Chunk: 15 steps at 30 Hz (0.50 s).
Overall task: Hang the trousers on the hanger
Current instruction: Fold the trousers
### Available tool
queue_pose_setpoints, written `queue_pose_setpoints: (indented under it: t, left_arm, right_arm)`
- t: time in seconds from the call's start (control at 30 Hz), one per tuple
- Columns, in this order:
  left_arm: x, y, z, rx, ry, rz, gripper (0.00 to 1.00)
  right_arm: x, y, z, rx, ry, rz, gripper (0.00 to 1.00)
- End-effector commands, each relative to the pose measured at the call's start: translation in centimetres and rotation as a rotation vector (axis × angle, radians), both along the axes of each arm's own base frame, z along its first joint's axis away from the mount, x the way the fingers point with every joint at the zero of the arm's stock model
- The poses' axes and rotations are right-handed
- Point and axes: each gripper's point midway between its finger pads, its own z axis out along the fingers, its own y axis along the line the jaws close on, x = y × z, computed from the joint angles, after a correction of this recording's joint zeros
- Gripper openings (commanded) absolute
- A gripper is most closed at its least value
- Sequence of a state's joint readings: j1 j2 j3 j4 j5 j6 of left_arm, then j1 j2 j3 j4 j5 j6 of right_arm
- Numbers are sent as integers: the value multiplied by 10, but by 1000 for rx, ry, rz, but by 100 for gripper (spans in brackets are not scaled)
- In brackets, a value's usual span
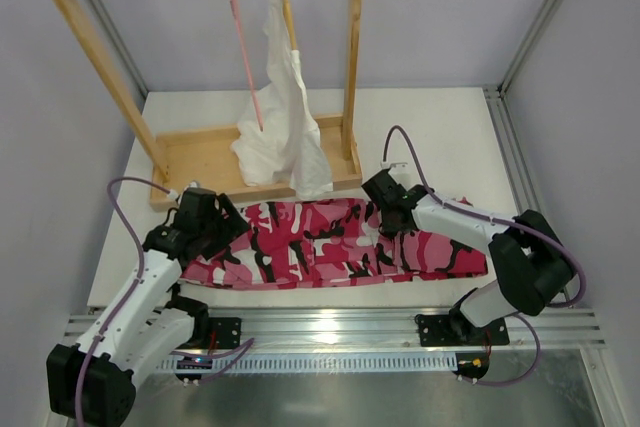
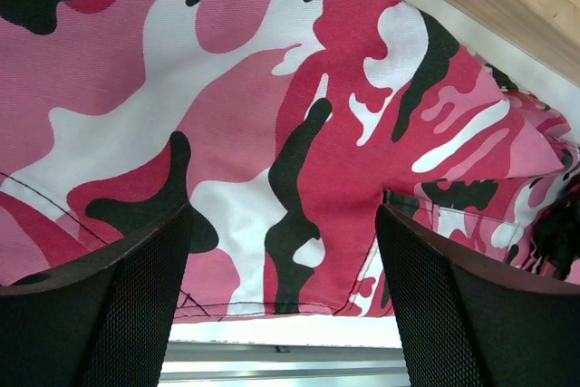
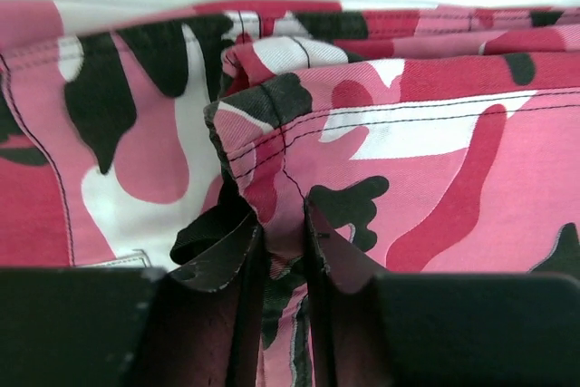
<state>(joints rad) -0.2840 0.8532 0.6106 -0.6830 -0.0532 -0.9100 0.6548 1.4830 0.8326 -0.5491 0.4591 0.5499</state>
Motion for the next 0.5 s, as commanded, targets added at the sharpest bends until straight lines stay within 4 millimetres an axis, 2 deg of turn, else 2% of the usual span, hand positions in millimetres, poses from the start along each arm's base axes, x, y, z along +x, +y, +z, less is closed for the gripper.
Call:
queue_pose_setpoints:
  t: [0.0,0.17,0.2,0.27,0.3,0.4,0.47]
  left_arm:
    - [-1,2,-1,6,-11,9,81]
    - [-2,-1,-6,-10,-6,-2,81]
    - [-3,-3,-6,-19,-4,-5,81]
    - [-2,-5,-6,-27,-7,-8,81]
    - [-2,-4,-4,-27,-9,-7,81]
    - [-1,-1,0,-11,-20,2,81]
    - [0,0,2,-7,-31,6,81]
  right_arm:
    - [28,3,28,-5,-134,-62,24]
    - [28,10,29,46,-134,-78,31]
    - [27,10,23,36,-120,-90,36]
    - [26,15,18,37,-105,-84,41]
    - [23,17,15,35,-95,-76,49]
    - [14,22,16,22,-99,-50,58]
    - [7,24,18,30,-96,-36,60]
